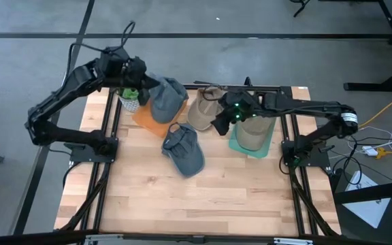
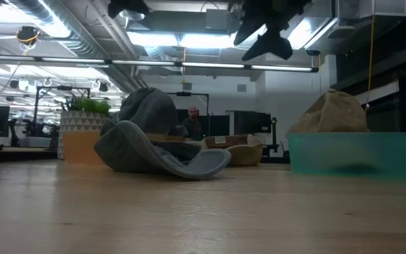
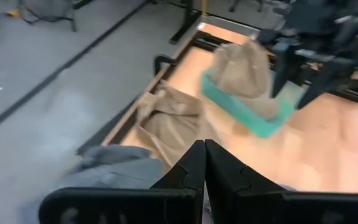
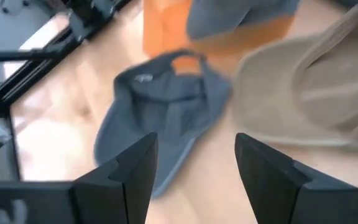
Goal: Pick & Place hat
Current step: Put the gray cap into the orange bin
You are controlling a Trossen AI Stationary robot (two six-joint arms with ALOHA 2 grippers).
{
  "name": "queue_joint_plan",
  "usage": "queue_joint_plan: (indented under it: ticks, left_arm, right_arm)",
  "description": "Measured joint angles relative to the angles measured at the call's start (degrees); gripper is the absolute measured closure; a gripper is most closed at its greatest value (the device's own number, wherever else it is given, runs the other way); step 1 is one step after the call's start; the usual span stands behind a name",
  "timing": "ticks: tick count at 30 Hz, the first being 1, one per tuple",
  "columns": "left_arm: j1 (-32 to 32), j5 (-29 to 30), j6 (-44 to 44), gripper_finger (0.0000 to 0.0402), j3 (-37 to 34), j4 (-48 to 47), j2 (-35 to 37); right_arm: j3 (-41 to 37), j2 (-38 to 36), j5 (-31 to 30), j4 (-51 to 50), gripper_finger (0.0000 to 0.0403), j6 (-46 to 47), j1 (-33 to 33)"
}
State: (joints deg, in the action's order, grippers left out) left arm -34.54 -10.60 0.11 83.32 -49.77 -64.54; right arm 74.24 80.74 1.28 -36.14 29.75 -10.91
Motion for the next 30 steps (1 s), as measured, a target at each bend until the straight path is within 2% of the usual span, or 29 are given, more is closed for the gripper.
queue_joint_plan:
  ticks: [4,10,17,23,30]
  left_arm:
    - [4.5,0.4,-4.5,0.04,-0.1,-1.9,0.6]
    - [12.5,0.7,-13.5,0.04,-2.4,-1.8,0.8]
    - [24.3,7.3,-22.0,0.04,-6.5,-1.9,0.6]
    - [33.7,12.7,-25.0,0.0398,-10.8,-0.9,0.6]
    - [41.2,13.6,-26.8,0.04,-13.7,-1.1,0.6]
  right_arm:
    - [0.0,3.6,3.3,-0.1,0.0191,1.9,1.2]
    - [0.0,9.8,3.4,-0.1,0.0191,3.3,4.4]
    - [0.0,18.0,3.5,0.4,0.0191,7.9,8.8]
    - [0.0,23.1,2.4,2.8,0.0191,12.9,12.1]
    - [0.0,27.3,-2.0,7.5,0.0191,23.0,13.5]
